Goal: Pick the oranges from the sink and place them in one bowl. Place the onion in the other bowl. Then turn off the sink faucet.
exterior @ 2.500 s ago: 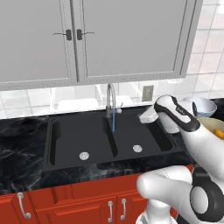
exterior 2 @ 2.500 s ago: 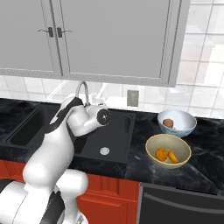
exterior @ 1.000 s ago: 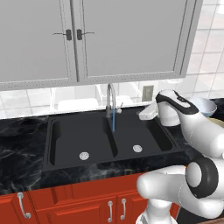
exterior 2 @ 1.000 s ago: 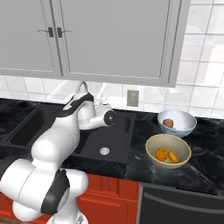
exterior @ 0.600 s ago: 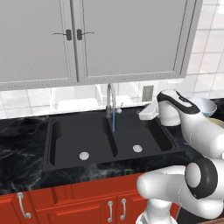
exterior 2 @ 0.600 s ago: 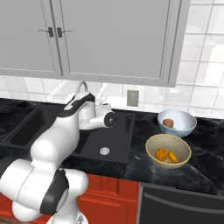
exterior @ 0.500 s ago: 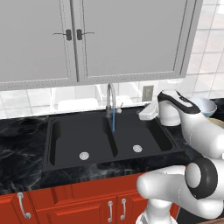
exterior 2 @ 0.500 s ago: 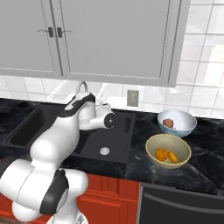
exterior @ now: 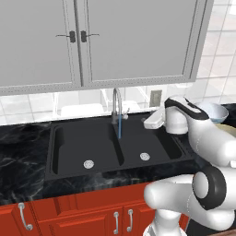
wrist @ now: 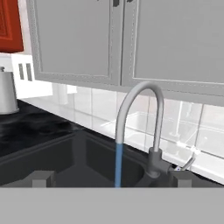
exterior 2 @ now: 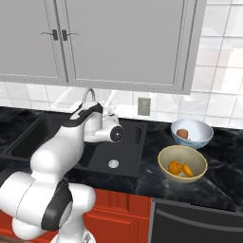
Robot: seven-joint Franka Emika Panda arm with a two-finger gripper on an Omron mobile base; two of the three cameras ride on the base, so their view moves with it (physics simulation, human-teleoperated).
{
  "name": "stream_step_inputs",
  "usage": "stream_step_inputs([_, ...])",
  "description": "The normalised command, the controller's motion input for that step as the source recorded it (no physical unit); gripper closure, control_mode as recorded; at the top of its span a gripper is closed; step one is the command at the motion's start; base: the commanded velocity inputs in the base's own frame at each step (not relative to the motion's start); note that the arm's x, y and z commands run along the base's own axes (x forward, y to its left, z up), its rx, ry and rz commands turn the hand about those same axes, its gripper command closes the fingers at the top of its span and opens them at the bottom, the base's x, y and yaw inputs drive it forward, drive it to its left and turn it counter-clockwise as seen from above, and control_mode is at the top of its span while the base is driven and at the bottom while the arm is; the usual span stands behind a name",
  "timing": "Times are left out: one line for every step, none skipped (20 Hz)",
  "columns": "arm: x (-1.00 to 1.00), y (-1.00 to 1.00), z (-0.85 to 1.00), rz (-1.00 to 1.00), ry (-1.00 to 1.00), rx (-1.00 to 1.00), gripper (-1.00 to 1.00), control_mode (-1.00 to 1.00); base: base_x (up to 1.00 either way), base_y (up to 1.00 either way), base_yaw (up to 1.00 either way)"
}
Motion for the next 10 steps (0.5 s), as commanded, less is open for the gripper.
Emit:
stream_step_inputs([0.06,0.00,-0.04,0.00,0.00,0.00,-1.00,-1.00,0.00,0.00,0.00])
stream_step_inputs([0.10,0.00,0.00,0.00,0.00,0.00,-1.00,-1.00,0.00,0.00,0.00])
stream_step_inputs([0.11,0.00,0.00,0.00,0.00,0.00,-1.00,-1.00,0.00,0.00,0.00])
stream_step_inputs([0.13,0.00,0.00,0.00,0.00,0.00,-1.00,-1.00,0.00,0.00,0.00])
stream_step_inputs([0.16,0.00,0.00,0.00,0.00,0.00,-1.00,-1.00,0.00,0.00,0.00])
stream_step_inputs([0.12,0.00,0.00,0.00,0.00,0.01,-1.00,-1.00,0.00,0.00,0.00])
stream_step_inputs([0.11,0.00,0.00,0.00,0.00,0.02,-1.00,-1.00,0.00,0.00,0.00])
stream_step_inputs([0.09,0.00,-0.02,0.00,0.00,0.02,-1.00,-1.00,0.00,0.00,0.00])
stream_step_inputs([0.09,0.00,-0.06,0.00,0.00,0.02,-1.00,-1.00,0.00,0.00,0.00])
stream_step_inputs([0.13,0.00,-0.08,0.00,-0.01,0.03,-1.00,-1.00,0.00,0.00,0.00])
